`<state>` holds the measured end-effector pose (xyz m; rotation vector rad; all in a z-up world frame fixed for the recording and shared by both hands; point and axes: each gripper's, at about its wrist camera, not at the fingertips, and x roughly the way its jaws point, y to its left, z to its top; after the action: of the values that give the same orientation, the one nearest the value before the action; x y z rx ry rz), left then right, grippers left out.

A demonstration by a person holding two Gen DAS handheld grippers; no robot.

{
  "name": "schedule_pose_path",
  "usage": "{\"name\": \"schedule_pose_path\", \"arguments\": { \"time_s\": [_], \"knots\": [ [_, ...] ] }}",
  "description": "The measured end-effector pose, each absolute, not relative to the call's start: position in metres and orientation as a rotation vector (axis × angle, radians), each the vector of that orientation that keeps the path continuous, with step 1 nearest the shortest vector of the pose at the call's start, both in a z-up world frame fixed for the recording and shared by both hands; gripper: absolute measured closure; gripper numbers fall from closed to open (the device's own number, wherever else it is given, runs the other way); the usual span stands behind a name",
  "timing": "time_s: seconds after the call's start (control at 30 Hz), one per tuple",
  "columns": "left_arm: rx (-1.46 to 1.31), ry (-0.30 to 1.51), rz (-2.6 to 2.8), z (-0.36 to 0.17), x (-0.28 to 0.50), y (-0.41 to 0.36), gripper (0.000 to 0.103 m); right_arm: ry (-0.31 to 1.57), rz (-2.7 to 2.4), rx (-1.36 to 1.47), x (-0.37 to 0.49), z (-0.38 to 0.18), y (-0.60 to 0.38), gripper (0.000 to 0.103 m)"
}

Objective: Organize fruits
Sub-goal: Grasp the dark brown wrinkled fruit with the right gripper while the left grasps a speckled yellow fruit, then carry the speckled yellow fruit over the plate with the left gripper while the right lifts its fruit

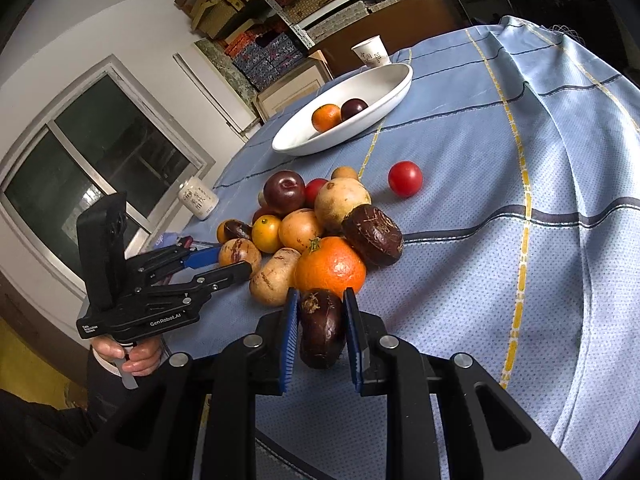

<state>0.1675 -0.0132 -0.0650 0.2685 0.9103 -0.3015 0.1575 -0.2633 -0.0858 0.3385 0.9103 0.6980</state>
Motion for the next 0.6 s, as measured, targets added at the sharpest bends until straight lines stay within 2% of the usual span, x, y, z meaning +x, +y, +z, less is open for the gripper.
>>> {"name": "schedule_pose_path", "arguments": {
  "time_s": [0.2, 0.33, 0.6],
  "knots": [
    [0.282, 0.911, -0.294, -0.063, 0.165, -0.017, 0.063, 0.928, 0.619, 0.155, 0.147, -0.083, -0.242, 0.08],
    [0.23, 0.899, -0.301, -0.055, 0.158, -0.009, 0.063, 0.935, 0.614, 0.187, 0.142, -0.077, -0.246, 0.08],
    [0.063, 0.811, -0.332, -0.005, 0.155, 0.029, 0.063, 0.908, 0.708, 0.212, 0.147, -0.04, -0.235, 0.08]
  ]
}}
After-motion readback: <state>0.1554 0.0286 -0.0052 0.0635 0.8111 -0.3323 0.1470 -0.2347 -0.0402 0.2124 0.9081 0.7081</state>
